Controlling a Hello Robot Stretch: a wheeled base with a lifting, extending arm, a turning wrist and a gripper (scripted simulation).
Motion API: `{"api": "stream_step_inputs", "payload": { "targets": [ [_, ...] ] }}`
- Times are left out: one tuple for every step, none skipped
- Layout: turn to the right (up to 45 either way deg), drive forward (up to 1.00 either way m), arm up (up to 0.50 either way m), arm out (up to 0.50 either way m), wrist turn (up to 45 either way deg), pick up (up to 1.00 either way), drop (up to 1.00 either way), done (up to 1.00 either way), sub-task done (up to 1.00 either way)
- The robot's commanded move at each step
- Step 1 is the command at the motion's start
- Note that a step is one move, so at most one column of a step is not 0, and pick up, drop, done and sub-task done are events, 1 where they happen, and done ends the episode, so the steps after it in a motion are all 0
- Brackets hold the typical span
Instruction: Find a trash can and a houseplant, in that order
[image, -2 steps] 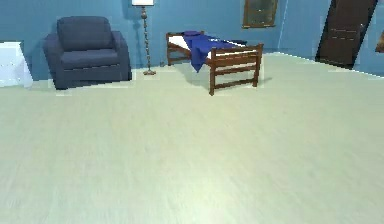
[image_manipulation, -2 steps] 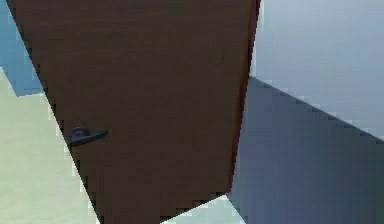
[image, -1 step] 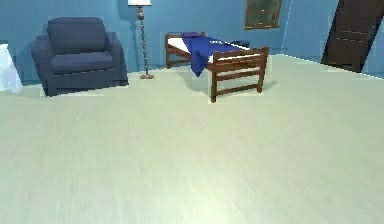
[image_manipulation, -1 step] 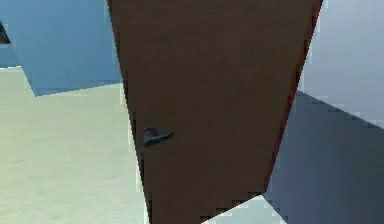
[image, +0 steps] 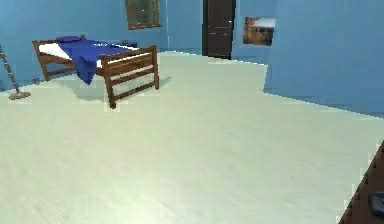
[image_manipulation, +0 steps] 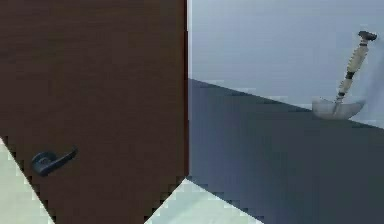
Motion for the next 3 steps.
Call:
{"api": "stream_step_inputs", "payload": {
  "targets": [
    [0.0,1.0,0.0,0.0,0.0,0.0,0.0,0.0,0.0],
    [0.0,1.0,0.0,0.0,0.0,0.0,0.0,0.0,0.0],
    [3.0,0.0,0.0,0.0,0.0,0.0,0.0,0.0,0.0]
  ]
}}
